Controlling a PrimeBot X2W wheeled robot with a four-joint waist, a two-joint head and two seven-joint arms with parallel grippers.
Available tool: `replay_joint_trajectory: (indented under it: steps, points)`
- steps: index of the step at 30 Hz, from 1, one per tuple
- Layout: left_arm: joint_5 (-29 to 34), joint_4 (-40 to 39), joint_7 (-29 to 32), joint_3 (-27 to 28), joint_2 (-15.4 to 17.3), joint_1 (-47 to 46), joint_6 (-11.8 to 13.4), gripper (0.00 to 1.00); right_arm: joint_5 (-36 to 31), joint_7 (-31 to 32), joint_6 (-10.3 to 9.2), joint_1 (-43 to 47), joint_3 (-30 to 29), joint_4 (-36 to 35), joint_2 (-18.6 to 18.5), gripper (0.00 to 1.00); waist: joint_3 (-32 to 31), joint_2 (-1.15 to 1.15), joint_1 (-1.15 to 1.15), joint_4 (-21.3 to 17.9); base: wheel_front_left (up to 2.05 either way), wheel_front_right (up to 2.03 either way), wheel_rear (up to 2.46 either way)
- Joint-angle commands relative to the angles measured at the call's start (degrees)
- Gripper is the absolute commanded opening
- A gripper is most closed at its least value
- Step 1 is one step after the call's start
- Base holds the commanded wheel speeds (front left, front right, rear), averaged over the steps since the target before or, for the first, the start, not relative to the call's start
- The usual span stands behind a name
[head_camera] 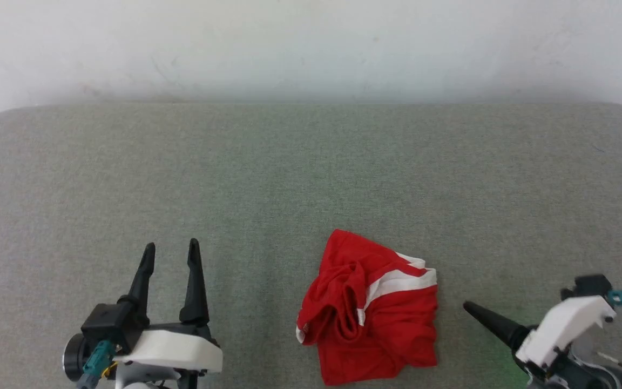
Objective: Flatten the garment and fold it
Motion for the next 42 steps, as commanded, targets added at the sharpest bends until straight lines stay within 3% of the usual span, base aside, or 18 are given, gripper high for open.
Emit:
replay_joint_trajectory:
  steps: [1, 7, 11, 12, 13, 14, 17, 22, 27, 32, 38, 42]
  points:
    - [0.5, 0.2, -0.3, 0.0, -0.4, -0.8, -0.5, 1.0, 0.8, 0.3, -0.02, -1.9, 0.4, 0.8, 0.2, 1.0, 0.8, 0.0, 0.0, 1.1, 0.0, 0.0, 0.0]
    - [1.4, 0.8, -0.3, 0.1, -1.8, -2.2, -1.9, 1.0, 8.7, 2.0, -0.02, -7.3, 6.9, 8.1, 0.5, 1.0, 1.5, 0.0, 0.0, 2.8, 0.0, 0.0, 0.0]
    - [1.9, 1.1, -0.3, 0.7, -2.4, -2.5, -2.6, 1.0, 8.0, 3.4, -0.02, -8.2, 13.1, 13.0, 0.6, 1.0, 1.6, 0.0, 0.0, 3.4, 0.0, 0.0, 0.0]
    - [2.0, 1.1, -0.3, 0.8, -2.5, -2.5, -2.8, 1.0, 6.9, 3.7, -0.02, -8.2, 14.4, 13.6, 0.6, 0.96, 1.7, 0.0, 0.0, 3.5, 0.0, 0.0, 0.0]
    - [2.1, 1.2, -0.3, 1.0, -2.7, -2.5, -2.9, 1.0, 5.7, 3.9, -0.02, -8.1, 15.3, 14.0, 0.6, 0.86, 1.7, 0.0, 0.0, 3.6, 0.0, 0.0, 0.0]
    - [2.2, 1.2, -0.3, 1.2, -2.8, -2.4, -3.0, 1.0, 4.6, 3.8, -0.02, -8.0, 15.8, 14.1, 0.6, 0.69, 1.7, 0.0, 0.0, 3.6, 0.0, 0.0, 0.0]
    - [2.4, 1.2, -0.3, 1.9, -3.1, -2.1, -3.3, 1.0, 2.4, 4.5, -0.02, -7.7, 17.0, 13.1, 0.6, 0.0, 1.8, 0.0, 0.0, 3.1, 0.0, 0.0, 0.0]
    - [2.8, 1.5, -0.3, 2.7, -3.5, -1.9, -3.9, 1.0, -2.3, 4.1, -0.02, -7.7, 20.1, 4.9, -2.1, 0.0, 1.4, 0.0, 0.0, 1.6, 0.0, 0.0, 0.0]
    - [3.2, 1.2, -0.3, 3.5, -3.8, -1.6, -4.6, 1.0, -10.8, 4.8, -0.02, -7.1, 24.6, -8.7, -9.7, 0.0, 0.9, 0.0, 0.0, -1.2, 0.0, 0.0, 0.0]
    - [3.6, 0.6, -0.3, 4.0, -4.0, -1.4, -5.1, 1.0, -15.8, 12.5, -0.02, -4.6, 25.0, -17.9, -16.6, 0.0, 1.6, 0.0, 0.0, -5.8, 0.0, 0.0, 0.0]
    - [4.9, -1.1, -0.3, 3.8, -3.7, -3.2, -5.9, 1.0, -18.4, 19.4, -0.02, -4.1, 20.7, -19.2, -21.0, 0.0, 5.8, 0.0, 0.0, -13.0, 0.0, 0.0, 0.0]
    - [6.4, -2.2, -0.1, 2.8, -2.5, -6.1, -6.6, 1.0, -20.0, 18.0, -0.02, -6.8, 17.4, -15.0, -22.7, 0.0, 10.5, 0.0, 0.0, -16.9, 0.0, 0.0, 0.0]
